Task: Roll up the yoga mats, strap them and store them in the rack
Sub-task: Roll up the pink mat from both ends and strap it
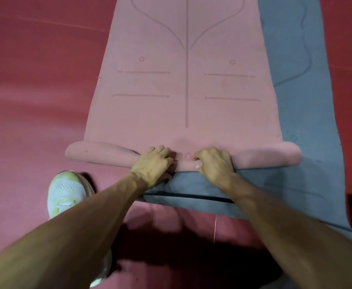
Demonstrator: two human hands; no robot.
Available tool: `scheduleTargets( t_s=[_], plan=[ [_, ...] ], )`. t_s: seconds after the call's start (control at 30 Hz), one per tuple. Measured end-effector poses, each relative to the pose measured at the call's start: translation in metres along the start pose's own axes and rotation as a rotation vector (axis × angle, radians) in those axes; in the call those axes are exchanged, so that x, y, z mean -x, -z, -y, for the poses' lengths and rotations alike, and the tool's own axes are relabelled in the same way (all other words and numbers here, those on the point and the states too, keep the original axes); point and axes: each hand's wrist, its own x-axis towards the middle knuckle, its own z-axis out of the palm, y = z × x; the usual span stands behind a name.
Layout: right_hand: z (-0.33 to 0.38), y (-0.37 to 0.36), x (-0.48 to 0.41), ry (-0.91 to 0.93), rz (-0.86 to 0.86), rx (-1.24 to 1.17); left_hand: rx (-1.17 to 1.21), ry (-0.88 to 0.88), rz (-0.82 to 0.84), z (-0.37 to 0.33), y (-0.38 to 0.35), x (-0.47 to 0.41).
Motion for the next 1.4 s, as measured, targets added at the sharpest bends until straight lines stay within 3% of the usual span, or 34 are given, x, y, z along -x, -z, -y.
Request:
scheduleTargets(
  t_s=[0.37,0.47,0.7,0.9,1.03,1.17,1.27,1.4],
  plan=[
    [-0.013,-0.004,0.016,0.177,-0.166,-0.019,0.126,0.151,0.097,0.001,0.021,-0.025],
    [-0.016,-0.006,0.014,0.164,-0.13,0.013,0.129,0.204,0.088,0.005,0.023,-0.028],
    [-0.024,-0.013,0.006,0.091,-0.292,-0.051,0.361,0.279,0.015,0.004,0.008,-0.029],
    [-0.024,-0.007,-0.007,0.046,-0.238,-0.134,0.61,0.428,-0.108,0.013,0.001,-0.025],
    [-0.025,-0.003,-0.017,-0.052,-0.162,-0.168,0.611,0.381,-0.279,0.018,-0.009,-0.016],
    [-0.029,0.008,-0.029,-0.049,-0.041,-0.231,0.499,0.282,-0.196,0.024,-0.011,-0.008],
    [-0.03,0.014,-0.039,-0.056,0.02,-0.283,0.564,0.296,-0.229,0.031,-0.008,-0.011],
    [-0.03,0.012,-0.041,-0.048,-0.072,-0.281,0.575,0.366,-0.219,0.034,-0.004,-0.025]
  ],
)
